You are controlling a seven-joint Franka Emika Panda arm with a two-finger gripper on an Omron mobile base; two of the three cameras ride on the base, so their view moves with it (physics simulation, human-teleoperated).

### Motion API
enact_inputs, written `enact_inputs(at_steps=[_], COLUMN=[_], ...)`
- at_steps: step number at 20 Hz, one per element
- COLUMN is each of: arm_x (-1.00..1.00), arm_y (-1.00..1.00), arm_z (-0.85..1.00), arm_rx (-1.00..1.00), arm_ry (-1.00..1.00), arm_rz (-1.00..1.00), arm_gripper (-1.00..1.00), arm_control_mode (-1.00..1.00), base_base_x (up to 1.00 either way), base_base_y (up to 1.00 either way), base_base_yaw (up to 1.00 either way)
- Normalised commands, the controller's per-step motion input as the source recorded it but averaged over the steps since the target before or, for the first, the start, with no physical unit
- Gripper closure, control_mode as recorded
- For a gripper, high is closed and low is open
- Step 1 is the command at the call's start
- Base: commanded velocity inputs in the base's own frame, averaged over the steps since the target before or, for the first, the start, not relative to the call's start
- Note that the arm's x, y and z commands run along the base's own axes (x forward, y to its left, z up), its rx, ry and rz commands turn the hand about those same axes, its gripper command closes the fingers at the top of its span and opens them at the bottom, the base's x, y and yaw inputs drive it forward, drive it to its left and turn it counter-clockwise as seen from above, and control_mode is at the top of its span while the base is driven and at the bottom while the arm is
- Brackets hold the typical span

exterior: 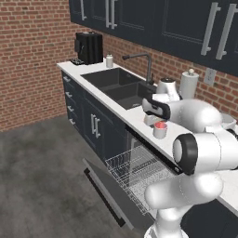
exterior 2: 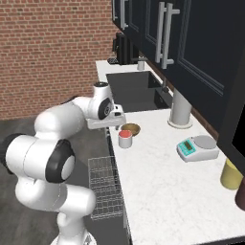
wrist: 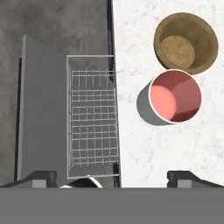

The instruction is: Pick up the cup and bowl from the counter, place them in the dishwasher, and close the dishwasher door.

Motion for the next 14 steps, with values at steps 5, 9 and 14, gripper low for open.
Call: enact_inputs(at_steps=[5, 9, 14], arm_x=[0.16, 0.14, 0.31], arm_y=[-0.02, -0.14, -0.08], arm_z=[-0.35, -0.32, -0.27], arm_rx=[0.00, 0.00, 0.00], arm_ry=[0.04, 0.02, 0.09], arm_rz=[0.00, 0.00, 0.00], arm_gripper=[-1.00, -1.00, -1.00], arm_control_mode=[-1.00, -1.00, -1.00], base_base_x=[0.00, 0.00, 0.00], base_base_y=[0.00, 0.00, 0.00], base_base_yaw=[0.00, 0.00, 0.00])
